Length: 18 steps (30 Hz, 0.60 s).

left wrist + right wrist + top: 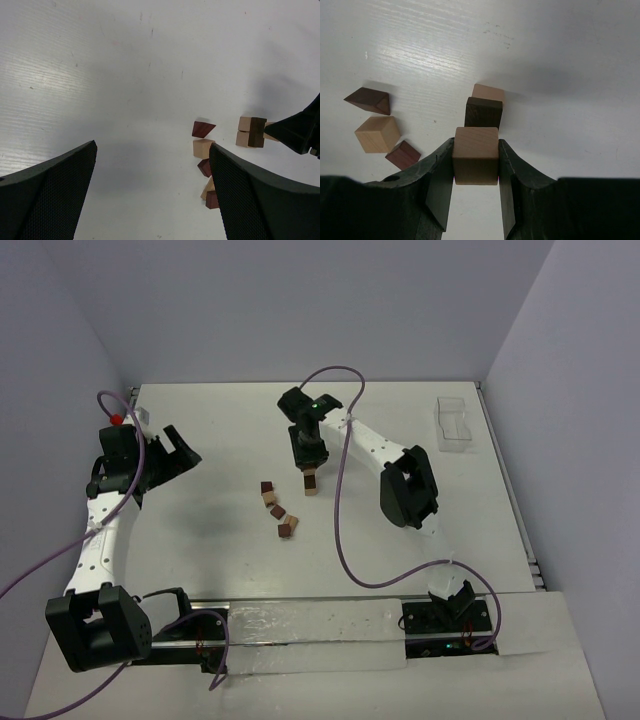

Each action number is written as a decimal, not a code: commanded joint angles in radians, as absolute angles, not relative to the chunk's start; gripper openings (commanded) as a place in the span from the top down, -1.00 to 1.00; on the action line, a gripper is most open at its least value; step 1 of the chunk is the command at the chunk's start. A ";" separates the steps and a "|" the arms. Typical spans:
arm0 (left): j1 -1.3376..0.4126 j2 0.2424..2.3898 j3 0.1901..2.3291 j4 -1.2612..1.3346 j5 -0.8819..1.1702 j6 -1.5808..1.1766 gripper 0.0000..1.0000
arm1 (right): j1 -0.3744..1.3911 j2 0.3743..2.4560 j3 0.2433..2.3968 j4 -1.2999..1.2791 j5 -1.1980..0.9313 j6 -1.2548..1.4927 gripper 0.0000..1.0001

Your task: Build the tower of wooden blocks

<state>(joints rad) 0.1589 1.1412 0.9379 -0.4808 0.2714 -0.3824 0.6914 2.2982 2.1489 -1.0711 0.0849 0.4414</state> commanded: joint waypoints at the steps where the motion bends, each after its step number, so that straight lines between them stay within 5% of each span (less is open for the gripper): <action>1: 0.164 1.138 0.965 -0.446 0.278 -0.393 -0.99 | 0.699 2.315 2.198 -1.072 0.095 0.457 0.93; 18: 0.165 1.137 0.957 -0.442 0.283 -0.394 -0.98 | 0.686 2.356 2.218 -1.077 0.084 0.445 0.87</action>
<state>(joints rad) 0.1589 1.1412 0.9379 -0.4808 0.2718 -0.3851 0.6911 2.3420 2.1734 -1.0712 0.0814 0.4450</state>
